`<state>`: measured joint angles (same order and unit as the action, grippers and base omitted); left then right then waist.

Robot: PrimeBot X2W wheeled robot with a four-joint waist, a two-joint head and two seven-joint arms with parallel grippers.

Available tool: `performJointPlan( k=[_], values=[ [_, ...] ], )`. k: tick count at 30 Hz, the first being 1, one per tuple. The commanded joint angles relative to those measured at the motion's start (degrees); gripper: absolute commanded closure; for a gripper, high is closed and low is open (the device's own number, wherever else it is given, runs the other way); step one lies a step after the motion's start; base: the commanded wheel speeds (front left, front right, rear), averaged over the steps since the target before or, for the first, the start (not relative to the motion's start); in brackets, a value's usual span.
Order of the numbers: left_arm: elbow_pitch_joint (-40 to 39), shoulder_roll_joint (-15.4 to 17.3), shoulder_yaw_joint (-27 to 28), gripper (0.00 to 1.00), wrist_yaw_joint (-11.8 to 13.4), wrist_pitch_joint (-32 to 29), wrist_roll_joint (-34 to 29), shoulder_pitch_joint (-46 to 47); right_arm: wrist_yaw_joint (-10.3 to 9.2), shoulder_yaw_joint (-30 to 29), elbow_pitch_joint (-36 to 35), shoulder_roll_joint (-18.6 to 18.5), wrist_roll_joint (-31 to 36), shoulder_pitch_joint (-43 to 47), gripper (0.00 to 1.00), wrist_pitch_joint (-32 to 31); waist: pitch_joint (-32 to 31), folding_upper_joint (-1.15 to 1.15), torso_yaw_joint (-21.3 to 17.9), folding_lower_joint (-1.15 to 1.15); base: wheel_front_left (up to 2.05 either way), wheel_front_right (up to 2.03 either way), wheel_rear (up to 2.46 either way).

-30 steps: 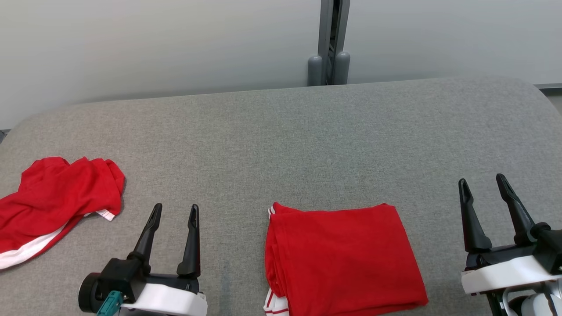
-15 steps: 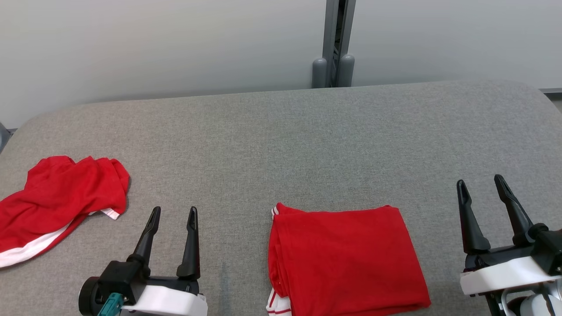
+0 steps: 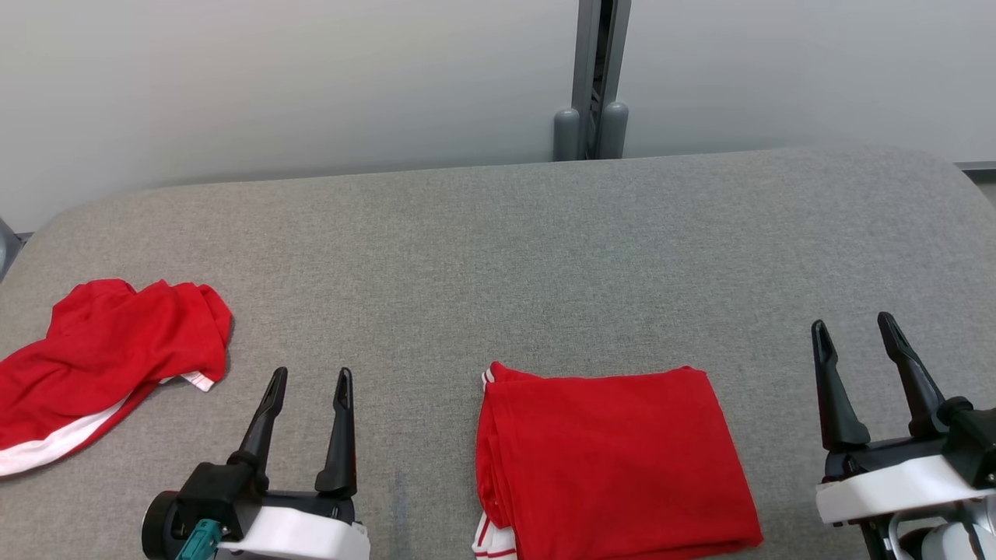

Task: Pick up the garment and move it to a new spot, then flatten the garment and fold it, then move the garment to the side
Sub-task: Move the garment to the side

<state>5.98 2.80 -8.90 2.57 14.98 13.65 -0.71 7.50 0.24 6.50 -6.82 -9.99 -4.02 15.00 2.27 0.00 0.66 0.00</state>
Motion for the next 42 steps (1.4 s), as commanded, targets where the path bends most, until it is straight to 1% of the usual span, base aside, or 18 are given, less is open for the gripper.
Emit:
performJointPlan(
  k=[1,4,7,10,20,26,32,36,37,38,39,42],
  values=[
    [0.02,0.2,-0.07,0.0,0.07,0.2,0.25,-0.16,-0.02,-0.26,0.65,0.02,-0.33,0.82,0.0,0.33,-0.08,0.0,0.03,0.0,0.0,0.0,0.0],
    [0.26,0.2,-0.33,0.0,0.02,0.2,0.14,-0.24,-0.02,0.28,2.53,0.26,-2.14,1.0,0.0,-0.72,0.0,0.0,0.16,0.0,0.0,0.0,0.0],
    [0.49,0.21,-0.54,0.0,-0.1,0.2,-0.04,-0.13,-0.02,1.43,4.01,-0.32,-3.33,0.98,0.0,-2.14,0.1,0.0,0.27,0.0,0.0,0.0,0.0],
    [0.76,0.21,-0.77,0.0,-0.31,0.2,-0.23,0.18,-0.02,2.51,6.61,-0.2,-7.02,0.83,0.0,-4.51,0.31,0.0,0.45,0.0,0.0,0.0,0.0],
    [0.79,0.2,-1.03,0.0,-0.83,0.2,-0.83,1.73,-0.02,9.01,16.16,-2.29,-18.06,-1.91,0.0,-11.45,2.45,0.0,1.47,0.0,0.0,0.0,0.0],
    [0.95,0.21,-1.25,0.0,-1.23,0.2,-1.29,2.92,-0.02,11.58,20.43,-2.96,-23.06,-4.7,0.0,-12.93,4.6,0.0,2.58,0.0,0.0,0.0,0.0],
    [1.32,0.2,-1.47,0.0,-1.47,0.2,-1.59,3.93,-0.02,15.31,23.65,-3.82,-26.38,-7.16,0.0,-14.28,5.54,0.0,3.63,0.0,0.0,0.0,0.0],
    [1.28,0.2,-1.49,0.0,-1.31,0.2,-1.33,4.09,-0.02,16.72,26.07,-4.16,-27.52,-8.12,0.0,-14.7,5.59,0.0,4.06,0.0,0.0,0.0,0.0],
    [1.15,0.2,-1.52,0.0,-1.28,0.2,-1.24,4.13,-0.02,17.37,26.47,-4.29,-27.27,-8.32,0.06,-14.64,5.55,0.0,4.13,0.0,0.0,0.0,0.0],
    [1.06,0.2,-1.56,0.0,-1.25,0.2,-1.18,4.11,-0.02,18.01,26.87,-4.38,-27.21,-8.55,0.56,-14.44,5.49,0.0,4.18,0.0,0.0,0.0,0.0],
    [0.96,0.2,-1.57,0.0,-1.21,0.2,-1.08,4.06,-0.02,18.37,27.18,-4.43,-27.36,-8.73,1.0,-14.1,5.44,0.0,4.19,0.0,0.0,0.0,0.0],
    [0.84,0.2,-1.56,0.0,-1.12,0.2,-1.07,3.81,-0.02,19.66,27.7,-4.95,-26.9,-9.38,1.0,-12.89,5.19,0.0,4.1,0.0,0.0,0.0,0.0]
  ],
)
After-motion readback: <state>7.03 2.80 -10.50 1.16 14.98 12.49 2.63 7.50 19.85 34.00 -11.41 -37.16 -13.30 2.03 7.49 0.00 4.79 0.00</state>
